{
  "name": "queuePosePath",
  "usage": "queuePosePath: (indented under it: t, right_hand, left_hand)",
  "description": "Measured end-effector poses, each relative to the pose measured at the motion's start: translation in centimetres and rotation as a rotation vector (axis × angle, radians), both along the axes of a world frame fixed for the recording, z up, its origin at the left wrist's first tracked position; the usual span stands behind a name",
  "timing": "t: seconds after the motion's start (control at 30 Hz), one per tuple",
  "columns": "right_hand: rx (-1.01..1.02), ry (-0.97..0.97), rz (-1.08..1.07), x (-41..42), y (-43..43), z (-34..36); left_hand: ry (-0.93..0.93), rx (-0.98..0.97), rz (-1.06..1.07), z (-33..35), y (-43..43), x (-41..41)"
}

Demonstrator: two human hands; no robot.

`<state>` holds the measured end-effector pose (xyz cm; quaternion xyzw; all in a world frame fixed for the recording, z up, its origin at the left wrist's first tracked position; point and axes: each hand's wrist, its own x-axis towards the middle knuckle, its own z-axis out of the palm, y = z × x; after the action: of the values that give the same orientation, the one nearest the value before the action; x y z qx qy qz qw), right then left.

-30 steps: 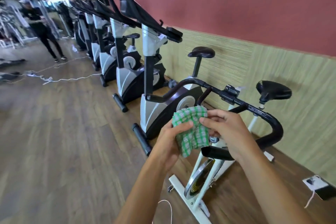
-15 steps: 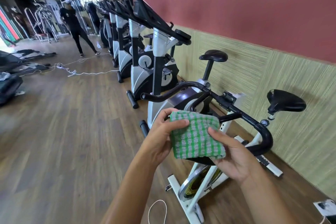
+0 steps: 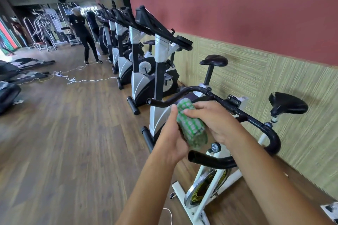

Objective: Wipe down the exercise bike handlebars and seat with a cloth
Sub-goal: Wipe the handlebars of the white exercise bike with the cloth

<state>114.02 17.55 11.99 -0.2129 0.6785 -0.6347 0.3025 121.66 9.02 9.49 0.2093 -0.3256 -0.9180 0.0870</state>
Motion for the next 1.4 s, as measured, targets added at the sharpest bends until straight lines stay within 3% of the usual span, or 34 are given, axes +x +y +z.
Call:
queuePosePath:
  t: [0.13,0.23,0.3,0.37,0.47,0.53,0.63,0.73,0.8,0.87,0.97,1.07,1.13,1.23,1.4]
  right_hand:
    - [0.005,0.057,0.002,1.2,-2.0,0.6]
    - [0.200,0.584,-0.189,2.1,-2.1,-0.3]
    - [0.202,0.724,-0.311,2.4,-1.7,-1.3]
    - [0.069,0.521,-0.349,2.4,-1.1,-3.3]
    - [-0.455,-0.295,-0.170,3.2,-0.1,-5.6]
    - [-0.692,-0.616,-0.135,4.1,0.7,-6.5]
    - [-0.815,-0.727,-0.273,4.7,1.4,-7.8]
    - [-0.828,-0.699,-0.361,4.5,2.7,-8.5]
    - [-0.829,-0.649,-0.394,4.0,4.1,-8.7]
    - [-0.819,-0.571,-0.450,3.7,5.8,-10.0]
    - [-0.310,0.075,-0.696,5.0,5.9,-12.9]
    - [-0.172,0.489,-0.738,7.9,2.4,-15.1]
    - [-0.051,0.744,-0.667,9.1,-0.2,-16.3]
    - [0.094,0.817,-0.674,8.8,-1.4,-18.3]
    - [0.060,0.914,-0.760,7.7,-2.1,-19.7]
  left_hand:
    - [0.113,0.093,0.069,0.6,-1.0,0.7]
    - [0.098,0.110,0.115,0.1,-1.4,0.9]
    - [0.063,0.089,0.124,-0.5,-1.8,1.2]
    - [0.058,0.069,0.097,-1.0,-2.0,1.3]
    - [-0.003,0.032,0.048,-1.6,-1.5,1.3]
    - [-0.048,-0.024,-0.009,-1.8,-0.4,1.0]
    - [-0.061,-0.281,-0.077,-2.6,1.1,0.1]
    - [-0.123,-0.905,-0.044,-3.2,1.4,-1.3]
    - [-0.204,-1.183,0.024,-4.0,0.5,-1.8]
    - [-0.211,-1.200,0.039,-4.9,-0.7,-1.8]
    - [-0.240,-1.096,-0.157,-6.6,-1.9,-1.5]
    - [-0.279,-0.988,-0.346,-7.9,-1.1,-1.4]
    - [-0.307,-0.800,-0.349,-8.6,-0.7,-1.3]
    - [-0.327,-0.529,-0.425,-8.8,-0.4,-0.7]
    - [-0.326,-0.506,-0.486,-9.1,-0.9,-1.1]
